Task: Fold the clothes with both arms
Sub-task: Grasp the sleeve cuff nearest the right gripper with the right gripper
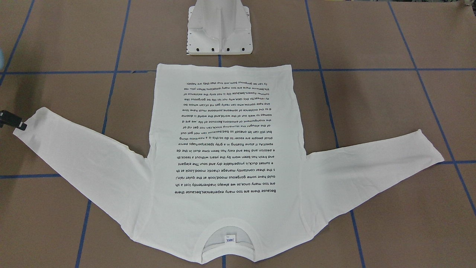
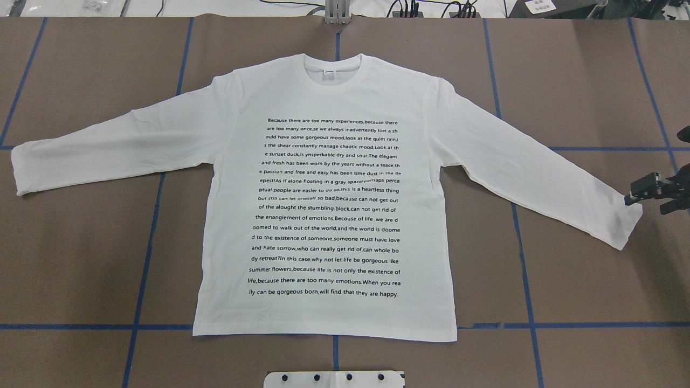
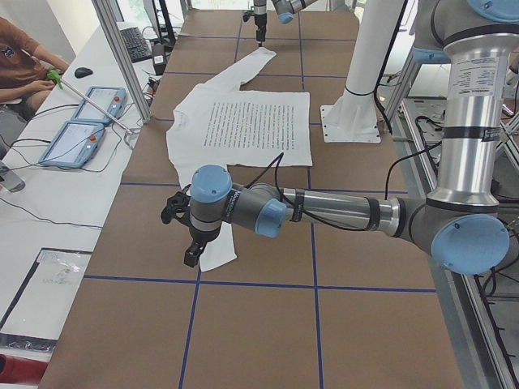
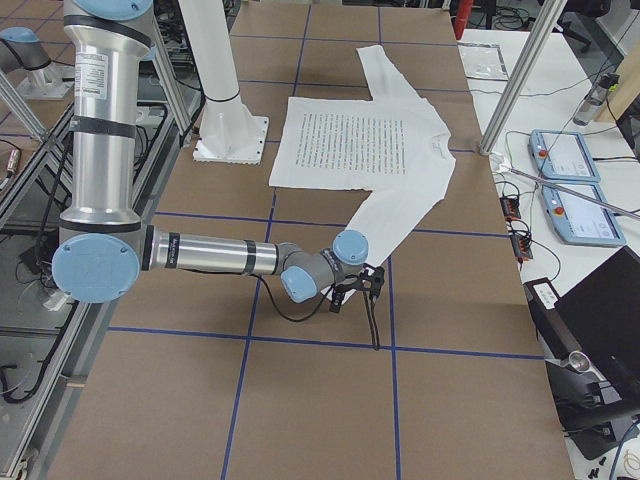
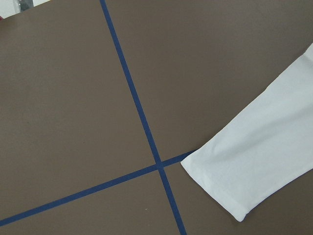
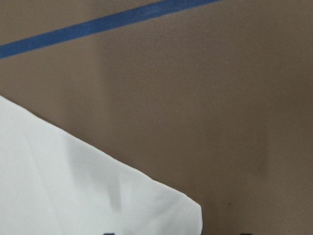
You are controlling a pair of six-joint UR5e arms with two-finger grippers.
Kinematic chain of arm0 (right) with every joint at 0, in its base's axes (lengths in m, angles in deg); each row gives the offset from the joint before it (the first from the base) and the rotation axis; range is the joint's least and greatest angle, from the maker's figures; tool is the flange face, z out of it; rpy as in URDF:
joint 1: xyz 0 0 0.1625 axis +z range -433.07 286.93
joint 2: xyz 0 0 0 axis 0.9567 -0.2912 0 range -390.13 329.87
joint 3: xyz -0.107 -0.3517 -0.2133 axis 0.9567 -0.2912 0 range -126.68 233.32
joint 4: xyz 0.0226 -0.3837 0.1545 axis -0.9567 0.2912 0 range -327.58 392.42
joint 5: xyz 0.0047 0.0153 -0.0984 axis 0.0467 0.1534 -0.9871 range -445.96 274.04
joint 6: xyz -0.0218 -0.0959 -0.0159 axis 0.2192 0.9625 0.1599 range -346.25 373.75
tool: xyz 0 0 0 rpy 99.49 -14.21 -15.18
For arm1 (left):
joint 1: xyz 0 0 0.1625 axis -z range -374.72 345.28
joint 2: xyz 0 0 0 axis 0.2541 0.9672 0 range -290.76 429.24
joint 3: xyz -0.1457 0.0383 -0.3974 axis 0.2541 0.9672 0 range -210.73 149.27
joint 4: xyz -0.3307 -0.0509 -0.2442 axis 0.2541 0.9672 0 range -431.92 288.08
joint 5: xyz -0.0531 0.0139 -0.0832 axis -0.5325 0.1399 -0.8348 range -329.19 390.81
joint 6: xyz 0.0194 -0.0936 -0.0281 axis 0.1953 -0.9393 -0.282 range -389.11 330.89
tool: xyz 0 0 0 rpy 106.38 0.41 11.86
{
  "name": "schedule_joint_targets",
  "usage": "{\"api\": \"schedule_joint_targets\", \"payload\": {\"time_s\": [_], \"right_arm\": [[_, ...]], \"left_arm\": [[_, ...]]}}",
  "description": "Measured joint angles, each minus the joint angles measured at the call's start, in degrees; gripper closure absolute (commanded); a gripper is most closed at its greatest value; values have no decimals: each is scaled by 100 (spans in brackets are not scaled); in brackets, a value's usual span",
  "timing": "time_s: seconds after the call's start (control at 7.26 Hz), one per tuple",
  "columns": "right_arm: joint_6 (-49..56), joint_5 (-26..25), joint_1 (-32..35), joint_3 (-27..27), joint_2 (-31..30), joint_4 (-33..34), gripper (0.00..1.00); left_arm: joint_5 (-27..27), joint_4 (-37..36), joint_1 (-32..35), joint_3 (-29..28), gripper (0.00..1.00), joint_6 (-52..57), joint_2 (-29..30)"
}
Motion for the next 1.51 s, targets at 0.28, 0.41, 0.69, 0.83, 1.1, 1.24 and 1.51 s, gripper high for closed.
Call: {"api": "schedule_joint_targets", "payload": {"time_s": [0.28, 0.41, 0.69, 0.83, 1.1, 1.24, 1.51], "right_arm": [[-160, 8, -8, -165, 104, 1, 17], [-200, 11, -10, -223, 149, 1, 21], [-226, 9, -10, -294, 192, 1, 22], [-228, 10, -10, -335, 196, -1, 26], [-232, 12, -11, -382, 199, -7, 44], [-235, 12, -11, -387, 199, -8, 69], [-238, 12, -10, -390, 199, -2, 100]], "left_arm": [[6, 2, 0, 2, 0, -8, 0], [8, 2, 0, 2, 0, -13, 0], [15, 2, 0, 1, 0, -12, 0], [15, 2, 0, 4, 0, -14, 0], [10, 2, 0, 13, 0, -16, 5], [10, 2, 0, 15, 0, -14, 8], [7, 2, 0, 29, 0, -10, 7]]}}
